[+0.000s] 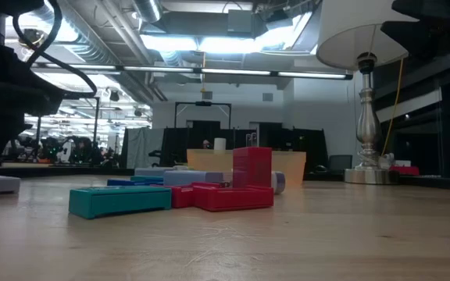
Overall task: Pick & Place Office items
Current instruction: Put the white digital timer into the gray bin
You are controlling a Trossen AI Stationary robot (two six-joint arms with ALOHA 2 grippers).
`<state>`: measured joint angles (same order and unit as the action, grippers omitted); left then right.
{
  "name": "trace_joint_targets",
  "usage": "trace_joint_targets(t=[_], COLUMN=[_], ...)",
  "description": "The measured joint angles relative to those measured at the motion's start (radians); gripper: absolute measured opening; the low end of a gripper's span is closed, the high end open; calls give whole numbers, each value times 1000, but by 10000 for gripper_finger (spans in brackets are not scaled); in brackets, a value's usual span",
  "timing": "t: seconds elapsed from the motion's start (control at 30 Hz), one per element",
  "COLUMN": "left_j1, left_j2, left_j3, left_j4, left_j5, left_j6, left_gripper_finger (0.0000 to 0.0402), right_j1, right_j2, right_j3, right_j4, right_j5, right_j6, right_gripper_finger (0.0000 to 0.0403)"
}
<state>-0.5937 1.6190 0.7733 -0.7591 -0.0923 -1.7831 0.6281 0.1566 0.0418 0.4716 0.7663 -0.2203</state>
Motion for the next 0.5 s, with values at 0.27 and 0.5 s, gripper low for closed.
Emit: trace_joint_targets(t=[0.27, 0.5], left_j1=[2, -1], left_j2=[-10, -10], left_j3=[-14, -15], left_j4=[-21, -21], left_j5=[2, 0], left_j6=[-6, 1], left_gripper_finger=[213, 165], right_j1=[0, 0], right_j2=[0, 0], right_j3=[0, 0], right_j4=[0, 0], right_j5=[1, 4], right_j6=[-1, -1], right_gripper_finger=[241, 241])
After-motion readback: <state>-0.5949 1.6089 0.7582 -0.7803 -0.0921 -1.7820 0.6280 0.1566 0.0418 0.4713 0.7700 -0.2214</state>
